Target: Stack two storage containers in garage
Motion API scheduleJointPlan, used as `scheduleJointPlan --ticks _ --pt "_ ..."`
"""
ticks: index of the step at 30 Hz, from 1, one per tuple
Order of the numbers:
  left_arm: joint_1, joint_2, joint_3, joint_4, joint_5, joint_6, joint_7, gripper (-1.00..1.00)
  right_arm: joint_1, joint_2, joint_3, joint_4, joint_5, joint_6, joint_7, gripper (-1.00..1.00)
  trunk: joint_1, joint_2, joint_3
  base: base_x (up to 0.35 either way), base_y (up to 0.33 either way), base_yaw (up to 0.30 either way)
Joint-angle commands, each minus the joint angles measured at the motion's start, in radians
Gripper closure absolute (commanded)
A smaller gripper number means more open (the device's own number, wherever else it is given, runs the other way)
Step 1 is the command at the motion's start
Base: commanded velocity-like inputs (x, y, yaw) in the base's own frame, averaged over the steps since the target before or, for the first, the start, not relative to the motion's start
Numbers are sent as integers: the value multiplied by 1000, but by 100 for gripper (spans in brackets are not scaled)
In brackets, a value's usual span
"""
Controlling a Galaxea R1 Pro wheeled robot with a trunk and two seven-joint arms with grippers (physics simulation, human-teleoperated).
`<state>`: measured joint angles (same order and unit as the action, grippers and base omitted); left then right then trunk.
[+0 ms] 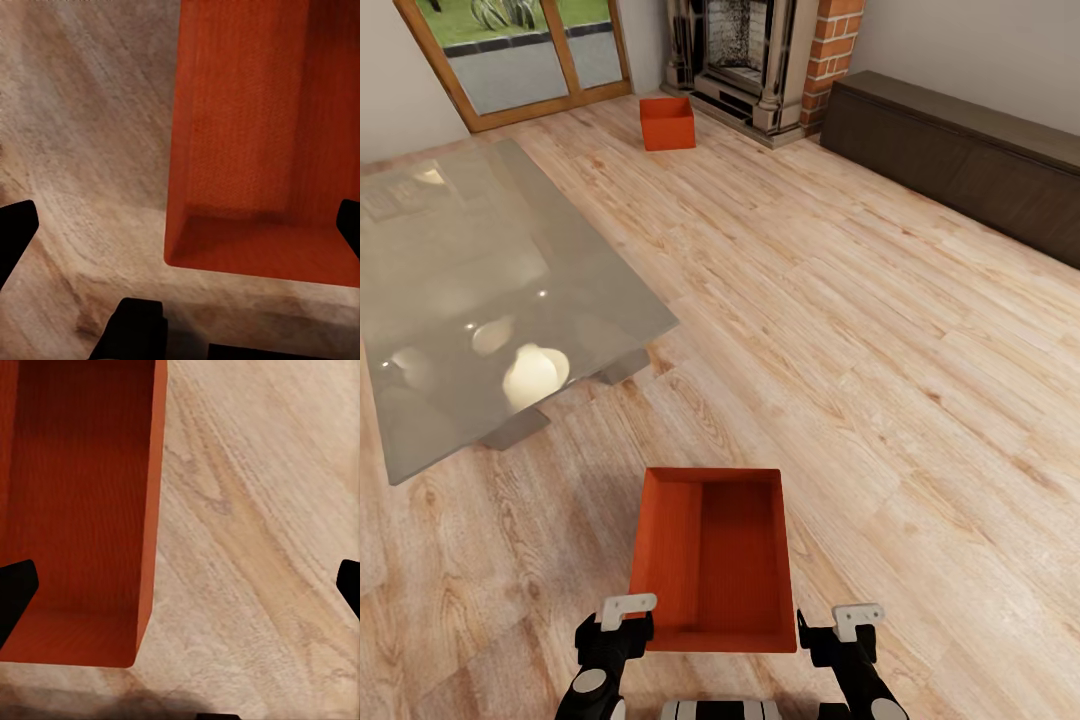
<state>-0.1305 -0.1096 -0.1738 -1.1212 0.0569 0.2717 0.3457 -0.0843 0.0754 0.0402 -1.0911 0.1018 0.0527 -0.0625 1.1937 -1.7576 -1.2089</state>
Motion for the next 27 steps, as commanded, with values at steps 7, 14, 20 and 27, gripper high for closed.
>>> scheduleJointPlan --ticks 7,14,20,27 --pt "0 -2 -4 -2 7 9 6 -100 0 0 5 -1 3 7 2 -100 0 0 -1 0 0 0" --pt "0 -3 -4 -2 7 12 6 -100 0 0 11 1 -2 19 16 -100 0 0 -1 0 0 0" --pt "0 -4 -4 -2 8 12 5 -100 0 0 18 12 -4 19 142 -100 0 0 -1 0 0 0" --pt "0 -4 -4 -2 9 12 6 -100 0 0 15 18 -4 17 145 -100 0 0 -1 0 0 0"
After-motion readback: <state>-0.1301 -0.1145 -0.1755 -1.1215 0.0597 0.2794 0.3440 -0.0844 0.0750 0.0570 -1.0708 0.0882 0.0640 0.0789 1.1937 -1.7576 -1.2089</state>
